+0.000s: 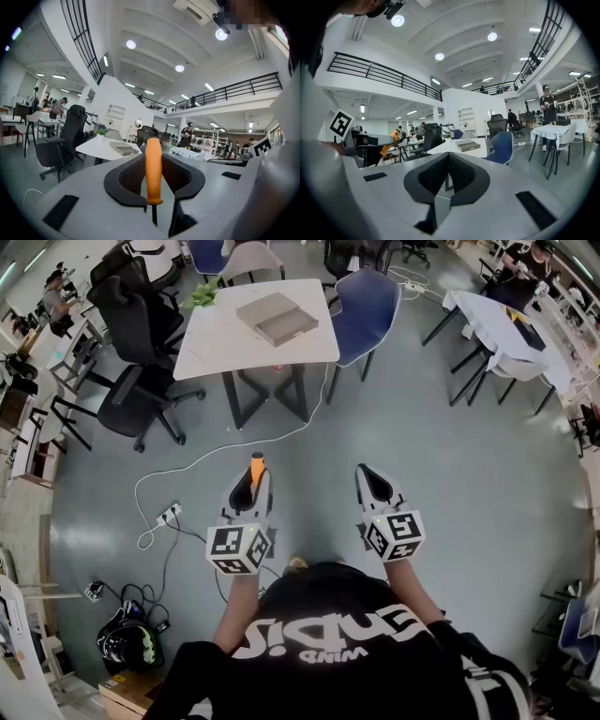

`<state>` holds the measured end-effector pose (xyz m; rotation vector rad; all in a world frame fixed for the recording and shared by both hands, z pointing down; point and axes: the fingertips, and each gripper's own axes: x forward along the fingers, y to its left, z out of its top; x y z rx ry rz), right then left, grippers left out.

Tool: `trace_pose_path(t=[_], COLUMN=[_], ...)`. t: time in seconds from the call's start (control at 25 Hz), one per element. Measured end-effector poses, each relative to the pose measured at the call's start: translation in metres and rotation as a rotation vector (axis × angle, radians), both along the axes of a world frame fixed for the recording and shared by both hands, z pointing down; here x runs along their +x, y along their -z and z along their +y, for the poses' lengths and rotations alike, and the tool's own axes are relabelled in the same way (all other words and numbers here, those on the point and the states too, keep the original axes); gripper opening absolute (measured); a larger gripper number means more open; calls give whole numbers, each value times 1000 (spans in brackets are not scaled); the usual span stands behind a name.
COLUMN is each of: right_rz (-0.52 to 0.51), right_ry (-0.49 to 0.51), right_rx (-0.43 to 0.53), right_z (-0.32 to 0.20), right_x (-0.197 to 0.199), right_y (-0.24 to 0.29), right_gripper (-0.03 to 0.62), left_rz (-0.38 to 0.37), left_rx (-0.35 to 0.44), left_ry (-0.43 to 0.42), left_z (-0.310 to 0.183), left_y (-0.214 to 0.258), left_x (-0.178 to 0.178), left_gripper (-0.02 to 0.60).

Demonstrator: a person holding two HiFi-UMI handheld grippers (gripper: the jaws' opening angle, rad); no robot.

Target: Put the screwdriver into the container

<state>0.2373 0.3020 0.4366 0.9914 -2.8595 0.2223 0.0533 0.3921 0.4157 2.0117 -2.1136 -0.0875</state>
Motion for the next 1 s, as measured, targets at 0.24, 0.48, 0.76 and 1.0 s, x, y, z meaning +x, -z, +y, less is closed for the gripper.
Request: trace_pose_path(t=[0.24,0.48,0.76,1.0], right_rz=[-2,-10,-5,17], right_ry=[-14,-59,-98,-78], right_rx=[3,-13,-5,38], right_z=[-1,-3,-12,-34], right_x=[-15,-33,-43,-56], right_y=[-1,-9,-18,-16], right_gripper=[12,14,12,14], left_rz=[-27,-44,-47,-40], left_rx=[-4,-25,-16,-7], left_ry=[-13,-42,-62,-64], left_z=[-2,-1,-6,-21], left_y=[-1,-13,-20,-24], left_x=[-11,-29,-54,-78], left_gripper=[118,118,118,118])
